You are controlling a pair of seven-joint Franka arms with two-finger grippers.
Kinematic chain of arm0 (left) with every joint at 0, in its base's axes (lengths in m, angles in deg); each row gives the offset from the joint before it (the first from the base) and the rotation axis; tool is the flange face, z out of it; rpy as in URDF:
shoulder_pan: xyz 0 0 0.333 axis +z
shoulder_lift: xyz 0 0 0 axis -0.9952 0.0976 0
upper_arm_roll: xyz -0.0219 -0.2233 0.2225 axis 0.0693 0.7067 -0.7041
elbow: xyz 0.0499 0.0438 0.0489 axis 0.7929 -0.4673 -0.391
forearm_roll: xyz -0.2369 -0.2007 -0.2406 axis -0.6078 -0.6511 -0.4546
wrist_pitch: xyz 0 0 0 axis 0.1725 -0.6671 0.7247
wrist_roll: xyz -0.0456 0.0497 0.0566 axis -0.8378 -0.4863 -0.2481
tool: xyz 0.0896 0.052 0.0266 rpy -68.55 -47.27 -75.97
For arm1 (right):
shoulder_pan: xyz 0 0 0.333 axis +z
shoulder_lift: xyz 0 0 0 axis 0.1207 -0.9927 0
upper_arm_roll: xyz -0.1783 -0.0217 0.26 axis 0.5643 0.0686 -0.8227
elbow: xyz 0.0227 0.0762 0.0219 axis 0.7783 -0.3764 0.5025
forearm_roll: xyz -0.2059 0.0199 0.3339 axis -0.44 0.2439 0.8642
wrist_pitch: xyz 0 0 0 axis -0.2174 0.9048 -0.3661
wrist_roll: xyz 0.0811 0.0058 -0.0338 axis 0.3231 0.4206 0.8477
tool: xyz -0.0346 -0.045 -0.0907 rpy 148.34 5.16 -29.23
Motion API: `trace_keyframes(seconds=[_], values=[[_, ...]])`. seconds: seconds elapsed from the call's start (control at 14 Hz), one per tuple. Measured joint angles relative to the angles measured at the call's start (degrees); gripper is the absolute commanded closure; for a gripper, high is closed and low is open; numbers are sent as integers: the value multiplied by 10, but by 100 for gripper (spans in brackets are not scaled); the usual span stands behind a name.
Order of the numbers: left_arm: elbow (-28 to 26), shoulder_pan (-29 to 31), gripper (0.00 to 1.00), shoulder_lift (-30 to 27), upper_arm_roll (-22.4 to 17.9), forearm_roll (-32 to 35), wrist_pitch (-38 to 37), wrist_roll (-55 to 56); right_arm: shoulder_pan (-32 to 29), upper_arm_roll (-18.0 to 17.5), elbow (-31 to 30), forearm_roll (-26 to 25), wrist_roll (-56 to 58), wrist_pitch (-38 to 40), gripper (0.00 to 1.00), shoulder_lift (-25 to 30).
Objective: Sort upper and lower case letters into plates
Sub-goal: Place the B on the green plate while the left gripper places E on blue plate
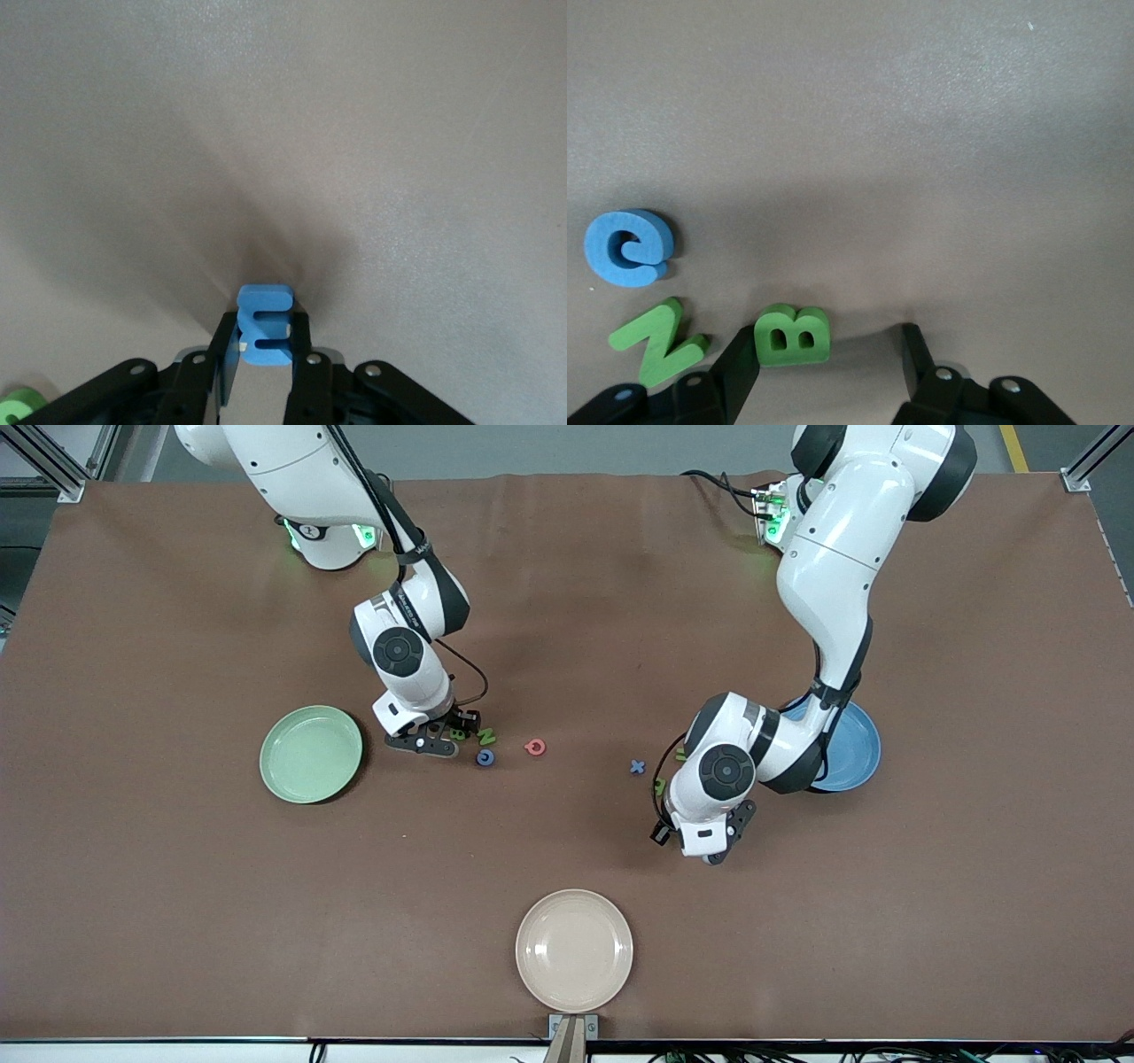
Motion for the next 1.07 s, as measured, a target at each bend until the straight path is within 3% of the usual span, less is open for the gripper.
trace_keyframes(seconds=[0.21, 0.43, 0.71, 0.86, 1.07], values=[[4, 0, 87, -1, -1, 10, 0, 0, 1, 0, 3, 0, 0, 0, 66, 0], [14, 6, 90, -21, -3, 42, -21, -6, 1, 2, 5, 0, 0, 5, 98, 2], [-22, 34, 92, -102, -3, 61, -126, -122, -1, 9, 9, 0, 0, 18, 100, 3], [-88, 55, 92, -157, -3, 62, -132, -176, -19, 21, 17, -1, 32, 60, 100, 17], [-192, 88, 91, -228, -3, 62, -129, -281, -95, 27, 25, -1, 143, 143, 100, 74]])
